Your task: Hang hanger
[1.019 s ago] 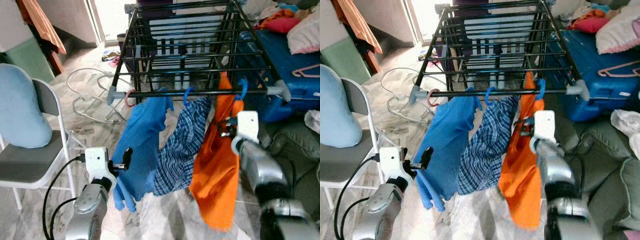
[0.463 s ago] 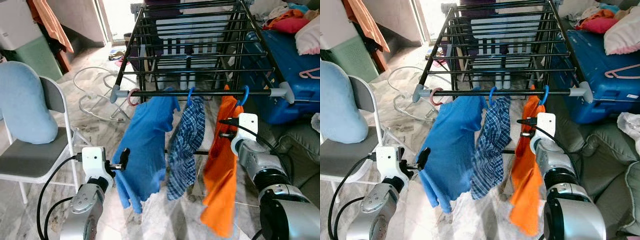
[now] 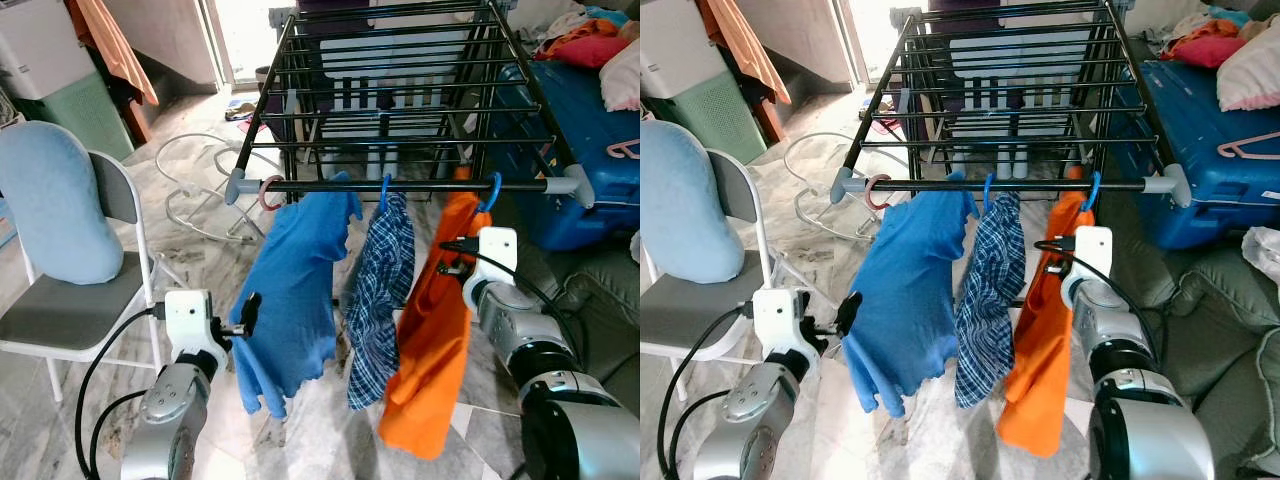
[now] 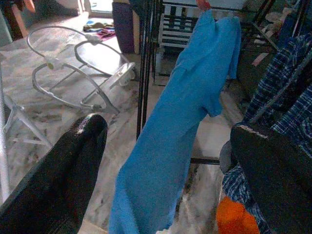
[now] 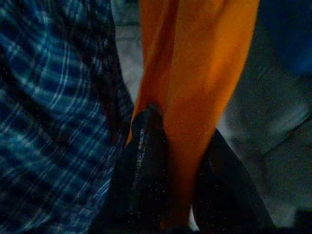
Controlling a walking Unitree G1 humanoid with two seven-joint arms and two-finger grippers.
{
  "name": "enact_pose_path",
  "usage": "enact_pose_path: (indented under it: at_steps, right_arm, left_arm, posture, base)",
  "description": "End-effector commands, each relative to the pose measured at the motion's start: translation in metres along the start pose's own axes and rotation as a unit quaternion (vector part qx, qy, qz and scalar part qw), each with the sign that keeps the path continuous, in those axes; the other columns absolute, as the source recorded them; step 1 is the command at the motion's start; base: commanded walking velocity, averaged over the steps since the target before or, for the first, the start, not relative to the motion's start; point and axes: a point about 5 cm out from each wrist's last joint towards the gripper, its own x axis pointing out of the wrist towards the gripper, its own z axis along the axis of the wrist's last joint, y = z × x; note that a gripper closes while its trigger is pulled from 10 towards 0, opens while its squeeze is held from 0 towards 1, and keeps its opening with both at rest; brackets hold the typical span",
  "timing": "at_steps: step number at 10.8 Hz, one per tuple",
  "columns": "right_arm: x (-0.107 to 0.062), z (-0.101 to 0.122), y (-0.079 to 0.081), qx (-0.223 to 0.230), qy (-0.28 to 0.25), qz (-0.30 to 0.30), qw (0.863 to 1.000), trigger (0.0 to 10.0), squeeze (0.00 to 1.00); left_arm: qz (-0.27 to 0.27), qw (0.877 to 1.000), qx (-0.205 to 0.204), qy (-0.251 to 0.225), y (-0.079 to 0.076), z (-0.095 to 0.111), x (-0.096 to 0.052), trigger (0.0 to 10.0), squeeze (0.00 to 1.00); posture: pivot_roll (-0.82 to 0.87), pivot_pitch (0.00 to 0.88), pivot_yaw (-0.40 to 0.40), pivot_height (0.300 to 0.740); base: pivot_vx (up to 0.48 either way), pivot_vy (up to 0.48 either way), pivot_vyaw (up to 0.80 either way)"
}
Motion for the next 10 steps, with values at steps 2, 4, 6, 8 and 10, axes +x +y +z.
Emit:
enact_pose_path:
  at_steps: [2, 4, 6, 8, 10]
  right_arm:
    - [-0.003, 0.009, -0.004, -0.022, -0.039, -0.006, 0.999, 10.0, 1.0]
    - [-0.013, -0.002, -0.012, -0.026, -0.052, -0.022, 0.998, 10.0, 1.0]
    - [-0.024, -0.006, -0.014, -0.028, -0.078, -0.034, 0.996, 10.0, 1.0]
    - [-0.041, -0.005, -0.017, -0.034, -0.118, -0.05, 0.991, 10.0, 1.0]
    - [-0.07, -0.013, -0.016, -0.024, -0.136, -0.052, 0.989, 10.0, 1.0]
  left_arm:
    - [0.012, 1.0, 0.0, 0.007, 0.002, -0.002, 0.001, 10.0, 0.0]
    - [0.022, 1.0, -0.003, 0.015, 0.002, -0.005, 0.002, 10.0, 0.0]
    - [0.019, 1.0, -0.002, 0.016, -0.001, -0.005, 0.002, 10.0, 0.0]
    - [0.007, 1.0, 0.007, 0.003, -0.006, 0.003, 0.001, 10.0, 0.0]
    - [0.001, 1.0, 0.019, -0.007, -0.01, 0.009, -0.003, 10.0, 0.0]
  posture:
    - [-0.16, 0.0, 0.112, 0.74]
    - [-0.18, 0.0, 0.116, 0.74]
    - [-0.2, 0.0, 0.121, 0.74]
    - [-0.21, 0.0, 0.129, 0.74]
    - [-0.22, 0.0, 0.132, 0.74]
  base:
    - [0.0, 0.0, 0.0]
    - [0.0, 0.0, 0.0]
    - [0.0, 0.0, 0.0]
    - [0.0, 0.0, 0.0]
    - [0.0, 0.0, 0.0]
